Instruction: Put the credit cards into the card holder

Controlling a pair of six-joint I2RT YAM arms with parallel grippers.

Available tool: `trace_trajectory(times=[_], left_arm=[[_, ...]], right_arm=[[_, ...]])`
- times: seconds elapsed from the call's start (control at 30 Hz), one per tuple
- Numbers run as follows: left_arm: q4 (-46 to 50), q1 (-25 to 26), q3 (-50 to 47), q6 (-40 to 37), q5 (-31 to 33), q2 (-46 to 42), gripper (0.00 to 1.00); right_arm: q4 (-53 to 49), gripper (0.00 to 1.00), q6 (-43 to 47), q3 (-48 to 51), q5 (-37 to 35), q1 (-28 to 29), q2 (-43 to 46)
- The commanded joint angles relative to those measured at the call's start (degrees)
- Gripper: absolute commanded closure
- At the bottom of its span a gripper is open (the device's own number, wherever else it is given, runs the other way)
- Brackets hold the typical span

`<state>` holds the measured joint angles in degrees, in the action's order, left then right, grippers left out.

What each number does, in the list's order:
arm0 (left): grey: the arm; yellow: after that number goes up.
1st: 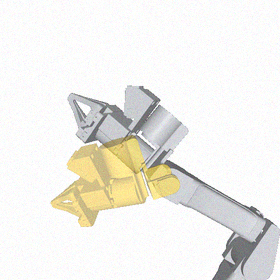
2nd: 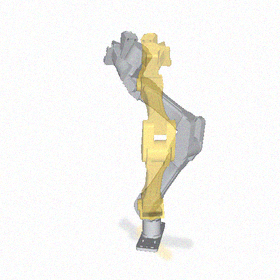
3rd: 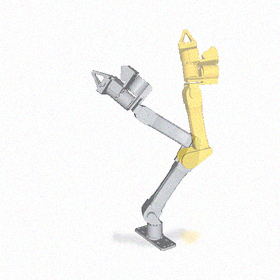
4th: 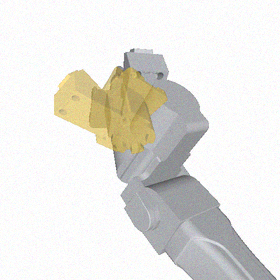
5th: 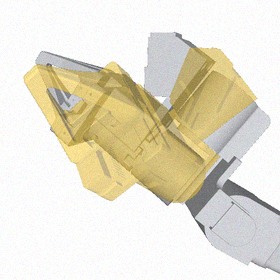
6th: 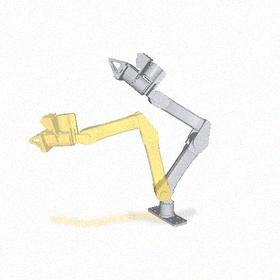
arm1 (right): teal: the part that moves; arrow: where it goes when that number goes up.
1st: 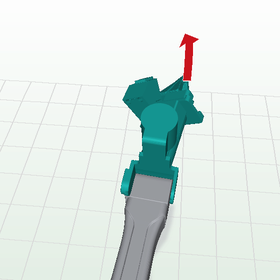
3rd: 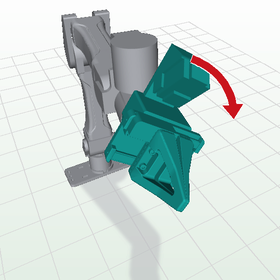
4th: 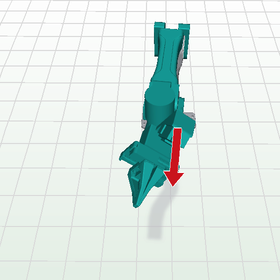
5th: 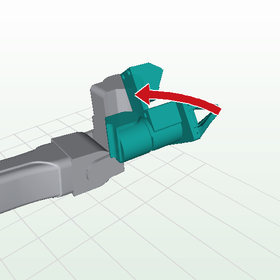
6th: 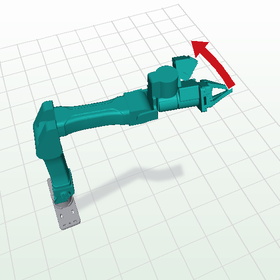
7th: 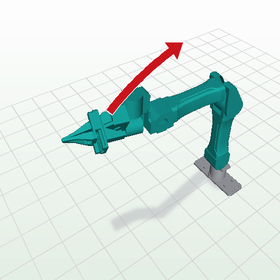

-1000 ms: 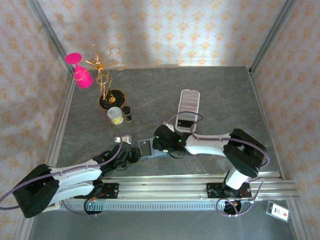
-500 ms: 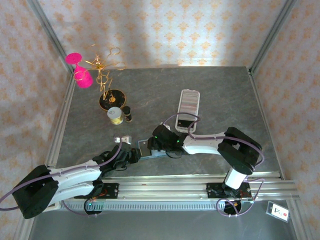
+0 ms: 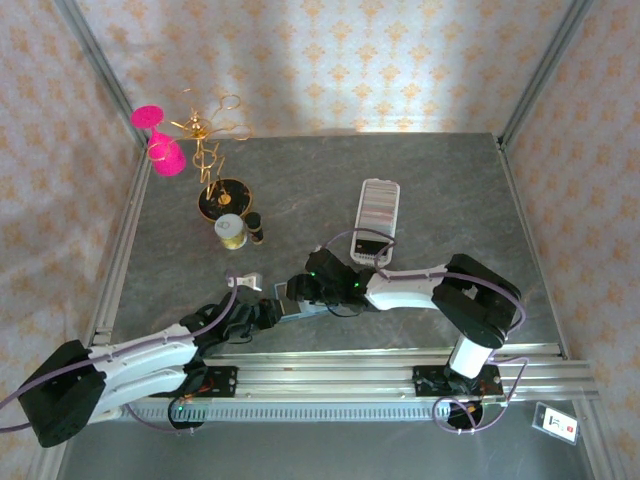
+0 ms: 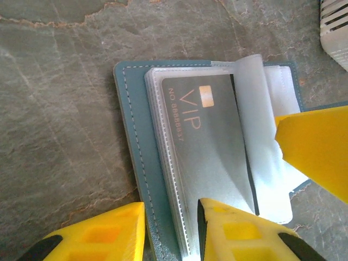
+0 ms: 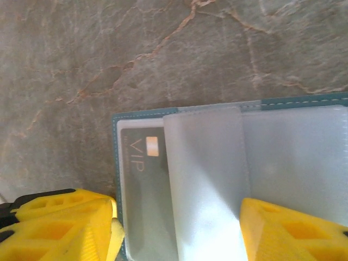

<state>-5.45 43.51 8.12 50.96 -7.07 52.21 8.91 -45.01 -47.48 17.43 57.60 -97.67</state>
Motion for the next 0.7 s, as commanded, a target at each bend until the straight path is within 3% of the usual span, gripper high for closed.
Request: trace_trajectory(times=[0.0,0.67], left_arm=[[-0.1,0.3,-1.2,1.4,-0.4,-0.9,0.70],[1.2,0.2,-3.5,2.5,3.6,-4.4,0.72]], right_arm=[[4.5,0.38,-1.8,1.3,2.4,0.4,-0.2],[17.6,0.39,-8.1,3.6,7.5,1.3,-0.1]])
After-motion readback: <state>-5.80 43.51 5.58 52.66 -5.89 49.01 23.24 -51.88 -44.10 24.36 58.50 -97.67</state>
